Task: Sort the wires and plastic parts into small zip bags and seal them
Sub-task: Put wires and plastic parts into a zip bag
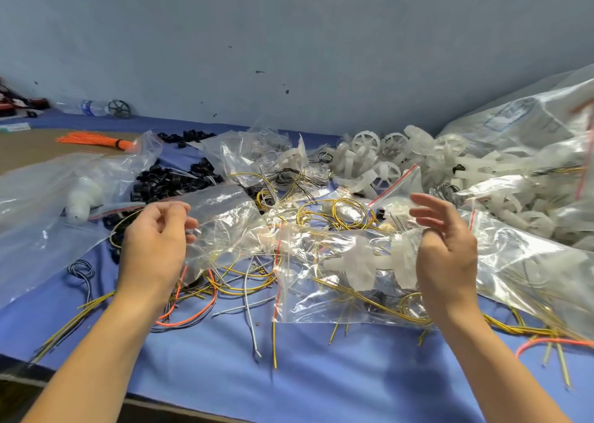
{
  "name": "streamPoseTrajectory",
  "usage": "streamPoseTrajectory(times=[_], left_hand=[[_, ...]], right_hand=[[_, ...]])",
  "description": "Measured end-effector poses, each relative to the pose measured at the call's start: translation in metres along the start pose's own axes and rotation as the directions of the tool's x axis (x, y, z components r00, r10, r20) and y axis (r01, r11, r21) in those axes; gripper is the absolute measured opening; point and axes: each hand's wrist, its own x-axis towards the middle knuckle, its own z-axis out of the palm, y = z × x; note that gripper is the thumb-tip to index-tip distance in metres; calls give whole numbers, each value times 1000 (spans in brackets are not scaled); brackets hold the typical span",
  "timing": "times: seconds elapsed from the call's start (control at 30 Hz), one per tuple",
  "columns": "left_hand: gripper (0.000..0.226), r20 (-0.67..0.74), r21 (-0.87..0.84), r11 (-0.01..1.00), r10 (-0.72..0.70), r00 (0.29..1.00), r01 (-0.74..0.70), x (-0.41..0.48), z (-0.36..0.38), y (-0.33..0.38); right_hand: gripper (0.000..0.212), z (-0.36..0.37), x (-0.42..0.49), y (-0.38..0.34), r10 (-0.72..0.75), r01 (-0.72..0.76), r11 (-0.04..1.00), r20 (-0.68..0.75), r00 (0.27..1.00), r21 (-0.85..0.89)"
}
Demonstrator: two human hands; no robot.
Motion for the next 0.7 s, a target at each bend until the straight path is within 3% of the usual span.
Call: streamPoseTrajectory(times=[0.13, 0.2, 0.37, 0.5, 0.6, 0.7], left_hand=[[18, -124, 294, 955, -11, 992, 48, 10, -16, -14], [19, -134, 340, 939, 3, 991, 44, 8, -18, -16], [17, 7, 344, 929, 147, 989, -140, -10, 0, -8], [16, 71, 391, 901, 174, 982, -188, -20, 10, -3], [16, 169, 377, 883, 231, 958, -280, -31, 21, 4], [18, 357, 366, 828, 297, 886, -425, -47, 35, 3]], right_hand=[[55, -2, 6, -2, 183, -172, 966, -42, 982, 191], [54, -1, 8, -2, 214, -200, 953, -36, 976, 228], [53, -1, 13, -2, 334, -302, 894, -43, 942, 331], [50, -6, 19, -1, 464, -392, 807, -65, 883, 441], [43, -8, 19, -1, 444, -379, 829, -72, 893, 411], [37, -5, 14, -2, 258, -253, 945, 1, 966, 206]])
